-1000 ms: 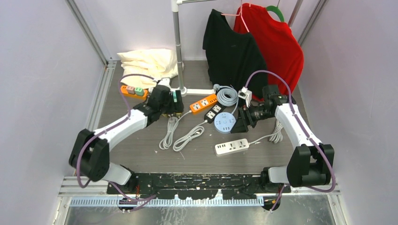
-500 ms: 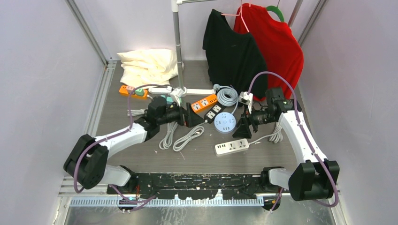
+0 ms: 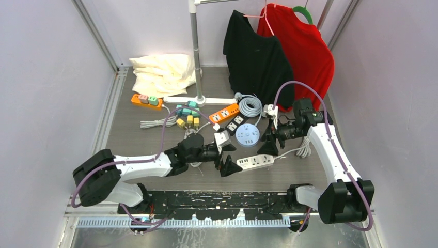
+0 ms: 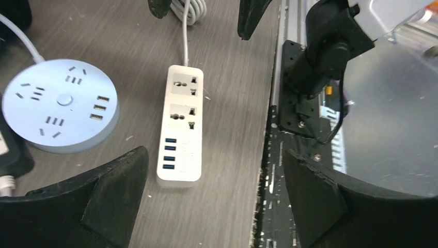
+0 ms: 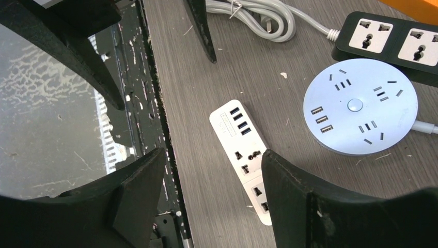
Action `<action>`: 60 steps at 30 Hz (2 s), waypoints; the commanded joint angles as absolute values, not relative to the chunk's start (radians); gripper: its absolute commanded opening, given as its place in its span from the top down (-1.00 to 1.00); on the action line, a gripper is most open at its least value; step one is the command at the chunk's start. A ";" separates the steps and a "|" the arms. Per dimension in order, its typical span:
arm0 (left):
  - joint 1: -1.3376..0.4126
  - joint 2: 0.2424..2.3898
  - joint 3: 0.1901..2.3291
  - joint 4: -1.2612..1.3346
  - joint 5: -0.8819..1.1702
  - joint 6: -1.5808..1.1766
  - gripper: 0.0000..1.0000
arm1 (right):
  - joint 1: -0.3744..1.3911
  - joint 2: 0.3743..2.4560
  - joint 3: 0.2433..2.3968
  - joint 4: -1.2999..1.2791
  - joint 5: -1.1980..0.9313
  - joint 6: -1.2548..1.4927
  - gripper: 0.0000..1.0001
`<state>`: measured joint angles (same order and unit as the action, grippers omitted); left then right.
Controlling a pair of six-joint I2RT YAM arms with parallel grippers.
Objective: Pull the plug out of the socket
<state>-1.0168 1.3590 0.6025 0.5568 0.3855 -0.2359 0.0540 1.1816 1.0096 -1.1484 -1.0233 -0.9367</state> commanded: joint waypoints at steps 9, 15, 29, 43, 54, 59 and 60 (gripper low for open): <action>-1.036 1.322 0.498 0.817 0.338 0.020 -0.99 | 0.049 1.102 0.917 -1.329 -1.067 -1.461 -0.68; -1.037 1.294 0.449 0.803 0.256 0.161 -0.99 | 0.052 1.080 0.874 -1.253 -1.026 -1.476 -1.00; -1.035 1.409 0.314 1.094 0.174 0.221 -0.99 | 0.240 1.180 0.801 -1.068 -0.799 -1.597 -1.00; -1.034 1.527 0.286 1.275 0.202 0.238 -0.99 | 0.373 1.278 0.713 -0.739 -0.591 -1.307 -0.74; -1.034 1.530 0.285 1.277 0.209 0.239 -0.99 | 0.422 1.318 0.690 -0.708 -0.521 -1.304 -0.53; -1.035 1.532 0.284 1.278 0.211 0.239 -0.99 | 0.426 1.324 0.688 -0.709 -0.510 -1.309 -0.40; -1.035 1.532 0.284 1.278 0.212 0.239 -0.99 | 0.427 1.324 0.689 -0.708 -0.509 -1.308 -0.37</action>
